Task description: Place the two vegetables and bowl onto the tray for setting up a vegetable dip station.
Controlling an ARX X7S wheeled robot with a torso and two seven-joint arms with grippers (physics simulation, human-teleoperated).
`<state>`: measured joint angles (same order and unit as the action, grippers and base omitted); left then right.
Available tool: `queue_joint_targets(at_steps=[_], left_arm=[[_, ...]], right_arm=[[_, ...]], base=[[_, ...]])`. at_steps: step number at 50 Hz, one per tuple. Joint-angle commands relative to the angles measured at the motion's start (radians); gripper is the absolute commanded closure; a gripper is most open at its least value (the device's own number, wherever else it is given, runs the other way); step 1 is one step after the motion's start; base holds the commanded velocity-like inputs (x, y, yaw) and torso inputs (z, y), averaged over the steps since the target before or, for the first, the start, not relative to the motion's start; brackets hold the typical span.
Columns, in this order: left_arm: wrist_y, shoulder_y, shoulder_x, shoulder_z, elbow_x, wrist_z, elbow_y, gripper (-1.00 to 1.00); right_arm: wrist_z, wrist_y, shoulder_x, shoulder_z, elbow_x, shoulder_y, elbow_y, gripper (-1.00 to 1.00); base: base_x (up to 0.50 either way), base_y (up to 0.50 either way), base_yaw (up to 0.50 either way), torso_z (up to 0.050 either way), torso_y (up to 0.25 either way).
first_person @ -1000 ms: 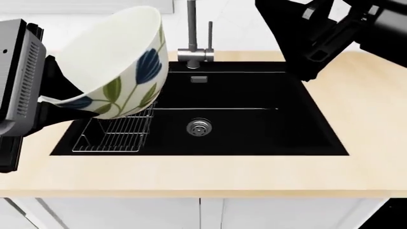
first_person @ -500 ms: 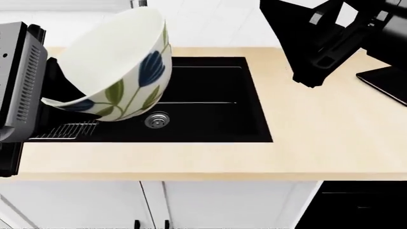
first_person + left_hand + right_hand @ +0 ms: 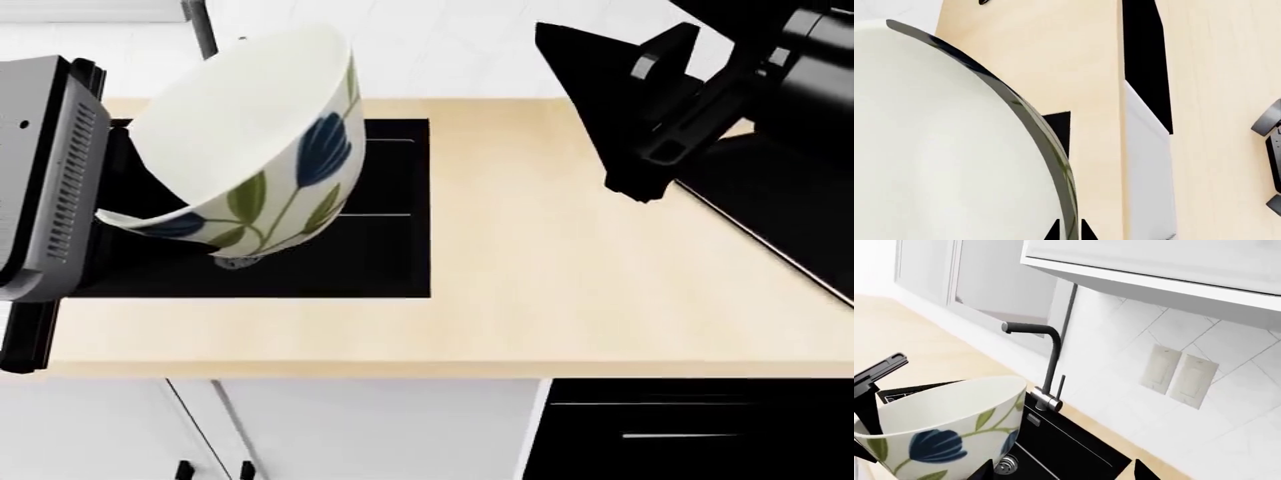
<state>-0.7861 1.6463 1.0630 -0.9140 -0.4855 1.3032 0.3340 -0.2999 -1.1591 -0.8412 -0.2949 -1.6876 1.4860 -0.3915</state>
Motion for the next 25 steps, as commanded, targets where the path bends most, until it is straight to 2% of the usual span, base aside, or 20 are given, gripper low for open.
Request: queue_joint_targets(at_steps=[1,25], left_arm=[[0.004,0.008,-0.007,0.0,0.003,-0.005,-0.002,1.0],[0.011,0.005,-0.016,-0.007,0.003,-0.012,-0.008,1.0]], right_arm=[[-0.002,0.001,-0.01,-0.002,-0.011,-0.008,-0.005,-1.0],[-0.004,0.018,-0.022,0.003,-0.021,-0.029,-0.017,-1.0]], base=[[0.05,-0.5,0.0,0.0,0.0],[0.06,-0.5,0.0,0.0,0.0]])
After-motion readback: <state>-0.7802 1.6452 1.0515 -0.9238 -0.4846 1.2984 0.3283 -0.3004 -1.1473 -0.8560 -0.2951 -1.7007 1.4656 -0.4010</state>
